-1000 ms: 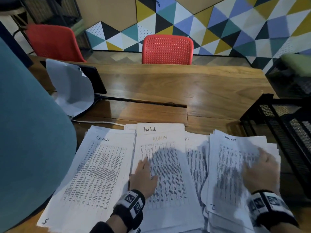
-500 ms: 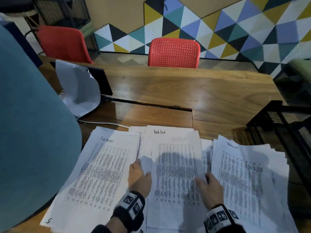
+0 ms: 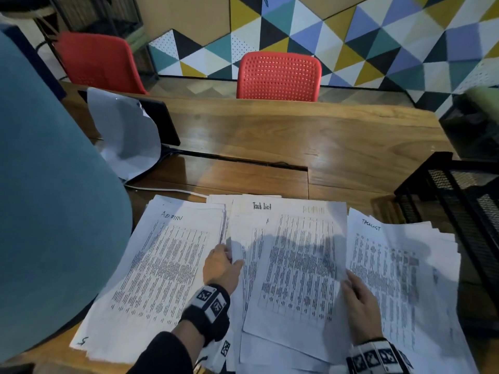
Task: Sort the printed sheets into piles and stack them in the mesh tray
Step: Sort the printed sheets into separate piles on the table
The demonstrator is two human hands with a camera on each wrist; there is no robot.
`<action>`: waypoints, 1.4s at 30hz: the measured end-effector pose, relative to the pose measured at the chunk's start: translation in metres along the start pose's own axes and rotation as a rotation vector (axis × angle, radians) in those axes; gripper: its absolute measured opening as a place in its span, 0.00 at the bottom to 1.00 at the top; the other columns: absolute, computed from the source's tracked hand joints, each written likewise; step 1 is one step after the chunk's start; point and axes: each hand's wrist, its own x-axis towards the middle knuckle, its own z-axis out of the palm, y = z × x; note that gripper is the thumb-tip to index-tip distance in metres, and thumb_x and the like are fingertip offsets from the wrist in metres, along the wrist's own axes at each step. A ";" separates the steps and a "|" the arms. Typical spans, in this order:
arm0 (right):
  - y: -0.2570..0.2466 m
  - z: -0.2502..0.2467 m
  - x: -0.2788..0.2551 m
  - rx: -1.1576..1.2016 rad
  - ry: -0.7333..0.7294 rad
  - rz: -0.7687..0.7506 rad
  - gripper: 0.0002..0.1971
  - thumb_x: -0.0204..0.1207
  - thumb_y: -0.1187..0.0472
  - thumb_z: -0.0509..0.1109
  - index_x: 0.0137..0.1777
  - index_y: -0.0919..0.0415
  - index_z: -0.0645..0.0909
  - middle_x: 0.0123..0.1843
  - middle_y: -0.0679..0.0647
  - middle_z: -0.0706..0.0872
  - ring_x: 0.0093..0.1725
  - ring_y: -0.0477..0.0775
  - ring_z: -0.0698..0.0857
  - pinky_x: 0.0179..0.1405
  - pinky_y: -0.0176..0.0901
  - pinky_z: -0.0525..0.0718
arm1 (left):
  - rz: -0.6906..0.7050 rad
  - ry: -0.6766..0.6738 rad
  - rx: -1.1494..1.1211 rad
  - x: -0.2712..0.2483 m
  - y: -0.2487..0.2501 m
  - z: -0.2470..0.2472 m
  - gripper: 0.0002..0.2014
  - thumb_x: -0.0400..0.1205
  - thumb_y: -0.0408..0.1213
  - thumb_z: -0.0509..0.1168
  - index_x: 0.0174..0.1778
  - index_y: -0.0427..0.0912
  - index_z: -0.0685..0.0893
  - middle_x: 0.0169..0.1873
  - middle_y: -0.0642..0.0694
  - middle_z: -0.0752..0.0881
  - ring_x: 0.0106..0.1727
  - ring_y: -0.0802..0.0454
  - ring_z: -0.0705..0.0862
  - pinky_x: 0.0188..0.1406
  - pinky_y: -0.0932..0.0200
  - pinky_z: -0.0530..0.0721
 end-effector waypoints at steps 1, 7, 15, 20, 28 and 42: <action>0.001 -0.001 0.001 0.046 0.012 0.023 0.11 0.83 0.68 0.62 0.60 0.63 0.83 0.57 0.59 0.86 0.57 0.56 0.82 0.59 0.49 0.79 | -0.010 0.009 0.003 0.000 0.001 -0.001 0.15 0.74 0.39 0.76 0.52 0.47 0.79 0.47 0.48 0.86 0.48 0.48 0.87 0.53 0.47 0.88; 0.005 -0.007 0.002 0.224 -0.008 0.274 0.10 0.82 0.63 0.61 0.46 0.62 0.84 0.50 0.61 0.87 0.51 0.61 0.83 0.46 0.50 0.77 | -0.064 -0.043 -0.032 -0.006 0.002 -0.001 0.11 0.77 0.37 0.75 0.48 0.43 0.79 0.41 0.48 0.85 0.44 0.49 0.86 0.51 0.49 0.88; 0.008 -0.008 0.003 0.189 -0.071 0.193 0.03 0.71 0.64 0.73 0.42 0.63 0.85 0.42 0.54 0.91 0.51 0.61 0.84 0.50 0.49 0.82 | -0.040 -0.069 0.106 -0.011 0.009 0.008 0.17 0.78 0.32 0.73 0.61 0.38 0.77 0.57 0.44 0.79 0.57 0.47 0.82 0.58 0.59 0.82; 0.001 -0.007 0.009 0.140 -0.233 0.172 0.27 0.71 0.84 0.66 0.63 0.55 0.78 0.50 0.62 0.91 0.52 0.65 0.88 0.49 0.56 0.85 | 0.011 -0.036 0.174 -0.011 0.010 0.012 0.18 0.79 0.26 0.69 0.64 0.30 0.75 0.62 0.36 0.76 0.51 0.50 0.74 0.48 0.65 0.75; -0.008 -0.004 0.005 0.145 -0.224 0.192 0.13 0.72 0.83 0.61 0.46 0.69 0.83 0.43 0.65 0.86 0.43 0.62 0.82 0.43 0.51 0.79 | -0.086 -0.070 0.221 -0.007 0.012 0.008 0.26 0.78 0.38 0.72 0.68 0.34 0.72 0.63 0.40 0.78 0.61 0.44 0.82 0.60 0.56 0.82; -0.002 -0.002 0.008 0.061 -0.256 0.125 0.09 0.74 0.68 0.72 0.53 0.63 0.88 0.45 0.59 0.91 0.51 0.68 0.86 0.45 0.52 0.82 | 0.237 0.034 0.499 -0.015 0.006 -0.016 0.14 0.85 0.53 0.63 0.40 0.48 0.82 0.30 0.53 0.84 0.32 0.57 0.85 0.35 0.62 0.86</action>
